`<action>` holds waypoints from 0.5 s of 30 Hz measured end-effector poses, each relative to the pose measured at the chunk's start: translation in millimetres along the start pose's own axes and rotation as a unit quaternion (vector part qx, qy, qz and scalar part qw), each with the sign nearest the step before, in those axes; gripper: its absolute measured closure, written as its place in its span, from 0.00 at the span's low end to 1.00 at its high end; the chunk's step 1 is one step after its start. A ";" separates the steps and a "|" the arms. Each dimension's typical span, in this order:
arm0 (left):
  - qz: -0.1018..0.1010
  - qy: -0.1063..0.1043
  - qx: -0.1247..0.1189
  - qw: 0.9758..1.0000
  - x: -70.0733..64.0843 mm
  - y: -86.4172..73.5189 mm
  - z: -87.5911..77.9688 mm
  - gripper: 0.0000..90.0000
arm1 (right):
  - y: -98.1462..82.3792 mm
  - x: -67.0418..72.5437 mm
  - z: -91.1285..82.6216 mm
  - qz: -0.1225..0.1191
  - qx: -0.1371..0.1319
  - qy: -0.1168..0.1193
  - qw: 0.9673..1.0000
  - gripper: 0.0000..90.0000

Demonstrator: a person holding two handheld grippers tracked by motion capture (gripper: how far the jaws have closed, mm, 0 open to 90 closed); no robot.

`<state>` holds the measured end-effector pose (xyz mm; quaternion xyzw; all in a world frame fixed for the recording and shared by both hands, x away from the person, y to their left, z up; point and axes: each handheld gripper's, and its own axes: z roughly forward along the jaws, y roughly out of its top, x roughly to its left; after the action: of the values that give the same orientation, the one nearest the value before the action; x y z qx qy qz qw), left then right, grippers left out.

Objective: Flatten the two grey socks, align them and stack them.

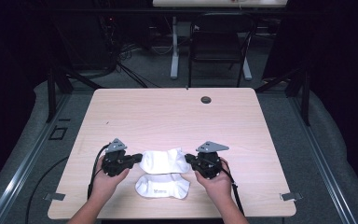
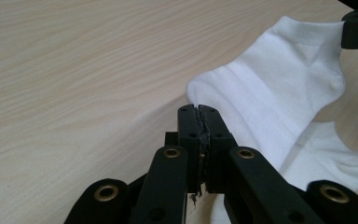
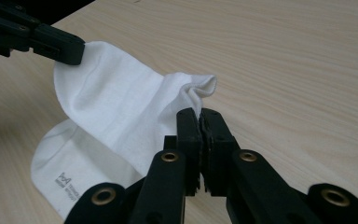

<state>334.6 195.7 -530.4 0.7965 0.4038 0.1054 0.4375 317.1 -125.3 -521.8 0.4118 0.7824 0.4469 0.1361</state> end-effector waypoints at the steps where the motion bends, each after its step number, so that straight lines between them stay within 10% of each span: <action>1: 0.000 -0.002 0.000 1.000 -1.0 -0.3 -1.7 0.98 | 0.7 1.6 -1.4 -0.002 -0.001 0.002 1.000 0.97; 15: 0.019 -0.006 0.018 1.000 -20.6 -9.4 -20.9 0.98 | -4.7 26.4 -19.1 -0.028 0.016 0.011 0.999 0.97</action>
<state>305.1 196.0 -521.4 0.8123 0.3880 0.1013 0.4234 287.1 -117.5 -510.8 0.3870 0.8019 0.4352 0.1330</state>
